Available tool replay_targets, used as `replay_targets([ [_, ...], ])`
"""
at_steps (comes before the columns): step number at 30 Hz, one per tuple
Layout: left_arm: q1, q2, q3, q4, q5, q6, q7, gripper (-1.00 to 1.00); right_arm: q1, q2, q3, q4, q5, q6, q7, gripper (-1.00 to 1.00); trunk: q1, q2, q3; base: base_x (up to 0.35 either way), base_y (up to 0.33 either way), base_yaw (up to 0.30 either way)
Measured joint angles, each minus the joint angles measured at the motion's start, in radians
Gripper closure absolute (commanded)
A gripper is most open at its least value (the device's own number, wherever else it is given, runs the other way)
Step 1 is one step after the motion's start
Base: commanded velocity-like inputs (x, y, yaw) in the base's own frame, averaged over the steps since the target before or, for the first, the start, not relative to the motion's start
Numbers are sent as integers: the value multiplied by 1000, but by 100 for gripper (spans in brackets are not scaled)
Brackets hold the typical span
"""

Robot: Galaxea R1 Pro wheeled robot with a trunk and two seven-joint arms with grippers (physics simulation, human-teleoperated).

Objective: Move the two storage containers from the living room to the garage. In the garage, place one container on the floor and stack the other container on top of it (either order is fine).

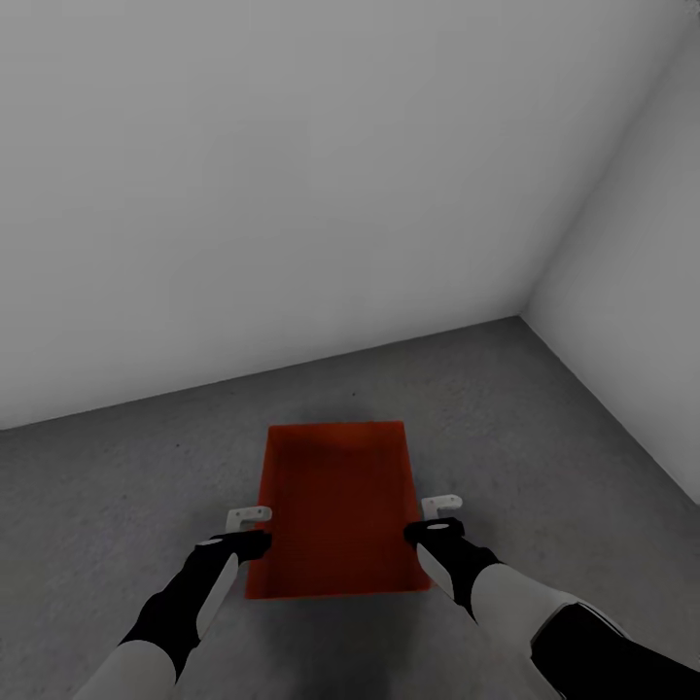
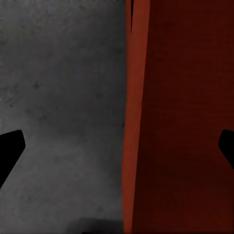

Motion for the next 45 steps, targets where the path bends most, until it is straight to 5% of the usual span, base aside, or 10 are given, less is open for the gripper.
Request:
replay_targets([
  [45,0,0,0,-2,0,0,0,-100,0,0,1,0,0,-1,0,-100,-173,315,141,0,0,0],
])
